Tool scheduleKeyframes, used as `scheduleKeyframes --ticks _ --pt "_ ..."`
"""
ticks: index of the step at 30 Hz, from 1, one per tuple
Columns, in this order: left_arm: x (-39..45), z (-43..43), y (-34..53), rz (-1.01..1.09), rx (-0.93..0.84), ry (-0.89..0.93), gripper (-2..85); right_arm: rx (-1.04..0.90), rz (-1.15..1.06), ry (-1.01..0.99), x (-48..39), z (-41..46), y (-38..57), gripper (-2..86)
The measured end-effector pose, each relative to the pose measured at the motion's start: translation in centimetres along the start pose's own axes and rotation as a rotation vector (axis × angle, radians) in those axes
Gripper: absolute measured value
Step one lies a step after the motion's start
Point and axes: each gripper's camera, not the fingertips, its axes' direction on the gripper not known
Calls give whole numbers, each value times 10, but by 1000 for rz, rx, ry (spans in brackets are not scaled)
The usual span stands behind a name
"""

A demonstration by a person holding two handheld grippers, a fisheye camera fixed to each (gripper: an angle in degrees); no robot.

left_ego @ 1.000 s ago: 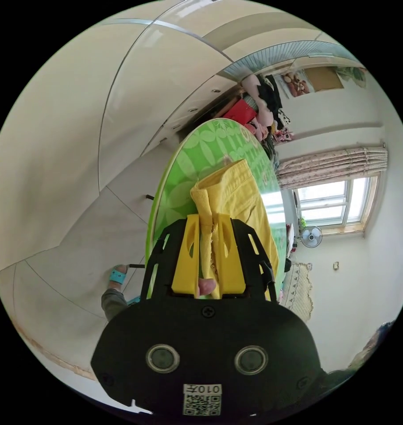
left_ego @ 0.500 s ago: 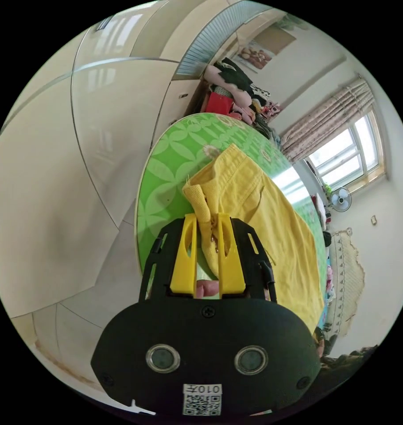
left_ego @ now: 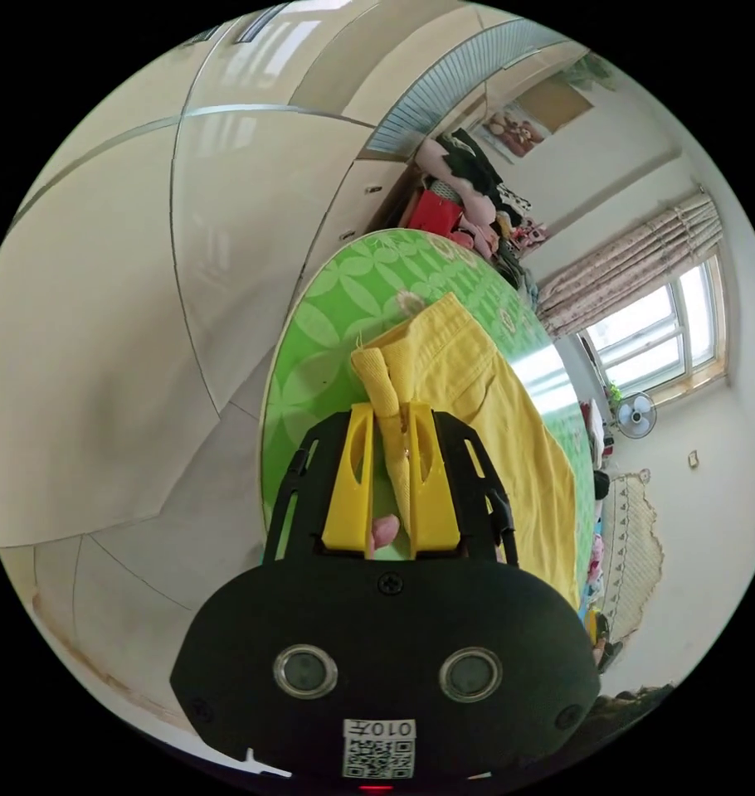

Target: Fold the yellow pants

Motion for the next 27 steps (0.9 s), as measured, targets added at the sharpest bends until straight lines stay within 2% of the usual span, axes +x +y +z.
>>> scheduleKeyframes --ticks 3,5,7,11,12,14,15,16,19,23,27 --pt "-11 0 5 -39 -2 -5 86 -93 -77 95 -2 -11 7 85" --pt "-11 -4 8 -43 20 -31 87 -224 27 41 40 -7 32 119" --pt "-5 -12 10 -12 51 -42 88 -263 149 -3 80 -5 63 130" --pt "5 -14 8 29 36 -65 90 -275 520 -320 167 18 138 154" --pt "4 -12 10 16 35 -62 90 -274 550 -350 173 23 145 153" --pt "5 -12 12 14 42 -64 90 -238 635 -539 188 42 160 144" --pt "6 -13 12 18 42 -65 90 -214 647 -564 190 44 160 139" --pt "5 -13 13 18 42 -64 90 -164 661 -552 190 40 156 98" --pt "2 -15 14 14 46 -39 90 -142 496 -420 172 15 123 49" --pt "-2 -18 24 17 58 -14 88 -135 242 -295 117 -6 61 40" --pt "-20 -9 33 -42 28 10 88 -113 116 -263 77 4 -2 35"
